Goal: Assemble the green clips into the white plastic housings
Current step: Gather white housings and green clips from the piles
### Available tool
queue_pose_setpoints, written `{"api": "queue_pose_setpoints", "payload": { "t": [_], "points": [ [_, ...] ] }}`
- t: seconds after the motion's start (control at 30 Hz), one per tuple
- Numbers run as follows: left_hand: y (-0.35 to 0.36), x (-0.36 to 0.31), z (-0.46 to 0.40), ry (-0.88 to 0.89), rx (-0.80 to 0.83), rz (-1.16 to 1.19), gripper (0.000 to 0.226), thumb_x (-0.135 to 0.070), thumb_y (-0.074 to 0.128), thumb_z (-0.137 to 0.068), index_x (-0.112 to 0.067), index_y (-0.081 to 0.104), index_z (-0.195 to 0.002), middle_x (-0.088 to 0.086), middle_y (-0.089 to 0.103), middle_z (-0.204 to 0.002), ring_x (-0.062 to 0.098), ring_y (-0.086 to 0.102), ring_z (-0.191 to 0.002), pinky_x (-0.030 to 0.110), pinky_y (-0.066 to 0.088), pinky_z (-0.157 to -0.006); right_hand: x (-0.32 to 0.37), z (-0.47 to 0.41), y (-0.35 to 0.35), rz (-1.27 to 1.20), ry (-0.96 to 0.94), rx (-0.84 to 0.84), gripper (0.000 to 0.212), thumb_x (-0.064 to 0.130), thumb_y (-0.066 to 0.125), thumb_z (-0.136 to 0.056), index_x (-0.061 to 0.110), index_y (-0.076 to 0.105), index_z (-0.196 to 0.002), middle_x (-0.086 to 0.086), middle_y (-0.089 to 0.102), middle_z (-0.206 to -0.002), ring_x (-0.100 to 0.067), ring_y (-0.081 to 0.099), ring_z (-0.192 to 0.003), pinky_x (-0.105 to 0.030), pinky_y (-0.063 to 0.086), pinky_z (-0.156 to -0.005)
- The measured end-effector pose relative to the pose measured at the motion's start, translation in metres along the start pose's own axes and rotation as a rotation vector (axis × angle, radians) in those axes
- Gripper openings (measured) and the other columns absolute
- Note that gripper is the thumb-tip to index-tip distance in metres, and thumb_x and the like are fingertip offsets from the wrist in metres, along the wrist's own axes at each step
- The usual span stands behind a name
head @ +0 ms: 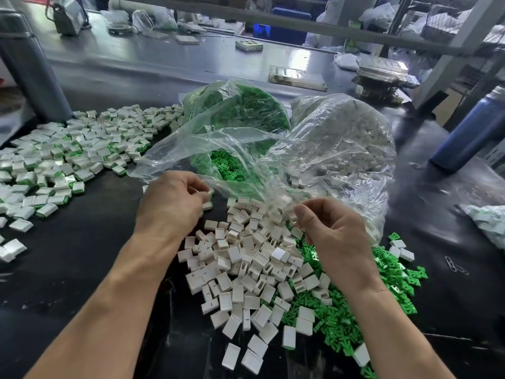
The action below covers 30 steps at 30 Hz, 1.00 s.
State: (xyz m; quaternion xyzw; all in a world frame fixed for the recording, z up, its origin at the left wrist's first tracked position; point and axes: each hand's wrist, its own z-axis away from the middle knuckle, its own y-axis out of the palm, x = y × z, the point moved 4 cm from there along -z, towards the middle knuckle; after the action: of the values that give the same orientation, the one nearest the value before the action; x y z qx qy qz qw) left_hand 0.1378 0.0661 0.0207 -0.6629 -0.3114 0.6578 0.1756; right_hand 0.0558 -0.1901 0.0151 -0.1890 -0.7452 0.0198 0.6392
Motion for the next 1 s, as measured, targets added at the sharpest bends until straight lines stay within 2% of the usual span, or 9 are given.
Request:
{"api": "queue_pose_setpoints", "payload": {
  "t": [0.1,0.23,0.37,0.43,0.5,0.6,0.73,0.8,1.0],
  "points": [
    [-0.009,0.008,-0.005,-0.024,-0.076,-0.064,0.009,-0.023,0.079,-0.092,-0.030,0.075,-0.089,-0.012,0.073,-0.086,0.009,0.068,-0.075,0.030,0.058,-0.070,0.000,0.001,0.000,0.020,0.003,0.020,0.005,0.026,0.070,-0.098,0.024,0.072,-0.093,0.011,0.073,-0.080,0.000,0.065,-0.067,-0.014,0.052,-0.063],
    [-0.016,0.015,-0.010,-0.026,-0.156,-0.114,0.015,-0.020,0.079,-0.092,-0.025,0.073,-0.105,-0.003,0.073,-0.097,0.014,0.067,-0.078,0.026,0.049,-0.063,-0.003,-0.001,-0.002,0.072,0.015,0.017,0.007,0.029,0.071,-0.097,0.027,0.072,-0.091,0.011,0.073,-0.080,-0.002,0.066,-0.067,-0.015,0.052,-0.062],
    [-0.016,0.010,-0.008,-0.001,-0.187,-0.153,0.010,-0.021,0.080,-0.091,-0.023,0.070,-0.093,-0.003,0.072,-0.086,0.021,0.069,-0.078,0.038,0.059,-0.071,-0.007,-0.004,-0.007,0.154,0.036,-0.005,0.011,0.033,0.071,-0.097,0.029,0.071,-0.087,0.008,0.072,-0.081,-0.009,0.066,-0.069,-0.026,0.057,-0.064],
    [-0.013,0.008,-0.005,0.003,-0.149,-0.171,0.010,-0.025,0.078,-0.092,-0.025,0.069,-0.087,-0.006,0.070,-0.078,0.019,0.069,-0.073,0.041,0.061,-0.070,-0.009,-0.005,-0.010,0.198,0.036,-0.015,0.012,0.033,0.071,-0.098,0.030,0.071,-0.086,0.007,0.072,-0.081,-0.009,0.066,-0.071,-0.030,0.059,-0.066],
    [-0.010,0.007,-0.003,0.008,-0.111,-0.204,0.012,-0.028,0.077,-0.092,-0.026,0.069,-0.084,-0.009,0.070,-0.075,0.016,0.068,-0.071,0.038,0.061,-0.069,-0.010,-0.005,-0.013,0.238,0.043,-0.016,0.012,0.035,0.071,-0.098,0.031,0.071,-0.086,0.009,0.072,-0.081,-0.007,0.066,-0.071,-0.028,0.057,-0.065],
    [-0.004,0.001,0.001,0.053,-0.071,-0.208,0.012,-0.031,0.078,-0.092,-0.027,0.070,-0.084,-0.013,0.068,-0.075,0.007,0.064,-0.070,0.032,0.057,-0.069,-0.012,-0.006,-0.016,0.306,0.061,-0.001,0.011,0.037,0.072,-0.097,0.034,0.071,-0.086,0.020,0.070,-0.083,0.001,0.065,-0.074,-0.019,0.049,-0.064],
    [0.014,-0.013,0.017,0.150,0.073,-0.088,0.011,-0.033,0.077,-0.092,-0.034,0.070,-0.083,-0.018,0.069,-0.077,-0.003,0.064,-0.070,0.019,0.050,-0.065,-0.015,-0.008,-0.022,0.417,0.107,0.006,0.008,0.037,0.073,-0.096,0.035,0.072,-0.088,0.016,0.069,-0.083,-0.001,0.065,-0.079,-0.017,0.047,-0.068],
    [0.023,-0.018,0.025,0.159,0.155,-0.064,0.011,-0.035,0.077,-0.091,-0.036,0.069,-0.084,-0.018,0.070,-0.078,-0.004,0.066,-0.067,0.014,0.049,-0.064,-0.015,-0.009,-0.026,0.469,0.121,0.007,0.008,0.037,0.074,-0.095,0.036,0.073,-0.087,0.018,0.067,-0.084,0.001,0.062,-0.079,-0.016,0.045,-0.066],
    [0.033,-0.021,0.031,0.136,0.225,-0.158,0.012,-0.041,0.077,-0.089,-0.037,0.065,-0.090,-0.016,0.070,-0.083,-0.004,0.066,-0.069,0.015,0.051,-0.064,-0.018,-0.010,-0.028,0.532,0.225,0.094,0.010,0.043,0.080,-0.088,0.036,0.075,-0.083,0.016,0.069,-0.081,-0.002,0.064,-0.078,-0.022,0.050,-0.069]
  ]
}}
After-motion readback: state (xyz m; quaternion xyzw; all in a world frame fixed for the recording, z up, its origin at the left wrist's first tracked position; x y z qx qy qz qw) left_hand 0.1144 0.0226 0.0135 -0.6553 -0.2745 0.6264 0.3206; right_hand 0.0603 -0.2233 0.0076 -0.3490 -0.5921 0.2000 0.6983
